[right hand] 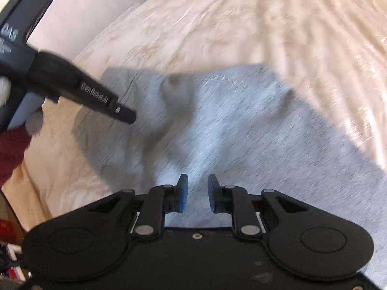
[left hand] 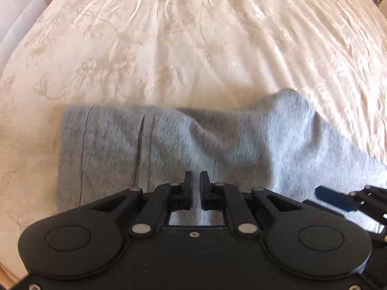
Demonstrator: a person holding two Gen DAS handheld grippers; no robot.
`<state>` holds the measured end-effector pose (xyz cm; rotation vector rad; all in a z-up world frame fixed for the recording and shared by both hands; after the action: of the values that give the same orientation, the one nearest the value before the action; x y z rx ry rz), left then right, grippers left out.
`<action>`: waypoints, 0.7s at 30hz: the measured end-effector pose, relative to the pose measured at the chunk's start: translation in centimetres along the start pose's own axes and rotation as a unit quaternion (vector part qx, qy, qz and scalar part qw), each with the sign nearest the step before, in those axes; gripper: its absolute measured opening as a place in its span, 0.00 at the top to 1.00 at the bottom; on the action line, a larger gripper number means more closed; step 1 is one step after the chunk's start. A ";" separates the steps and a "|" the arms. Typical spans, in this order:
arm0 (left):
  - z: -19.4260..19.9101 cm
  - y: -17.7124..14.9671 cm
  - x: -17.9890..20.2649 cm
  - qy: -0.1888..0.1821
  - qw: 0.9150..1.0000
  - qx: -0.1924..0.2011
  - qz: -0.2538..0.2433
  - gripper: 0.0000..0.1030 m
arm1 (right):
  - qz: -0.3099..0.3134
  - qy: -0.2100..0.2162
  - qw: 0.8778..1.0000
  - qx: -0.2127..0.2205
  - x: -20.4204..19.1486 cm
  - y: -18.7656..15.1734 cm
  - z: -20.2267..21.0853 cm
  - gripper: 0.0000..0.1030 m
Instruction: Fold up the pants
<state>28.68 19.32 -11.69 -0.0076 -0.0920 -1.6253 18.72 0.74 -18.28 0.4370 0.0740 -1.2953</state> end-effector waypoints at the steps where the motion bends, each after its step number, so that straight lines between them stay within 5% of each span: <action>1: -0.3 0.8 -0.1 0.002 1.000 0.003 0.002 0.87 | -0.010 -0.010 1.000 0.009 1.3 1.1 0.4 0.69; 6: -4.9 2.0 -0.9 0.030 0.999 -0.041 0.011 0.86 | -0.030 -0.025 0.999 0.027 5.0 5.2 1.2 0.65; 10: -6.4 0.6 -2.4 0.014 0.998 -0.059 0.014 0.89 | -0.044 0.013 0.999 0.025 7.1 9.0 0.6 0.62; 18: -6.3 0.7 -3.1 0.009 0.998 -0.065 0.019 0.89 | -0.011 0.058 0.997 -0.058 6.0 12.7 -4.8 0.60; 19: -6.3 0.7 -3.1 0.010 0.998 -0.065 0.017 0.89 | 0.000 0.084 0.994 -0.065 5.5 12.4 -5.0 0.63; 21: -6.6 0.9 -3.0 0.012 0.998 -0.063 0.018 0.89 | 0.036 0.093 0.994 -0.045 3.7 11.0 -3.8 0.96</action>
<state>30.05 21.81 -18.41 -0.0875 0.0290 -1.5929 30.86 0.95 -19.88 0.4790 0.2698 -1.1730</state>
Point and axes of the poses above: each gripper's, at about its wrist camera, not at the fingertips, and z roughly against the way its jaws point, x to its right, y to its top, the point moved 2 cm from there along -z, roughly the way its jaws point, and after that the axes turned 10 degrees about -x, right-handed, at the moved point
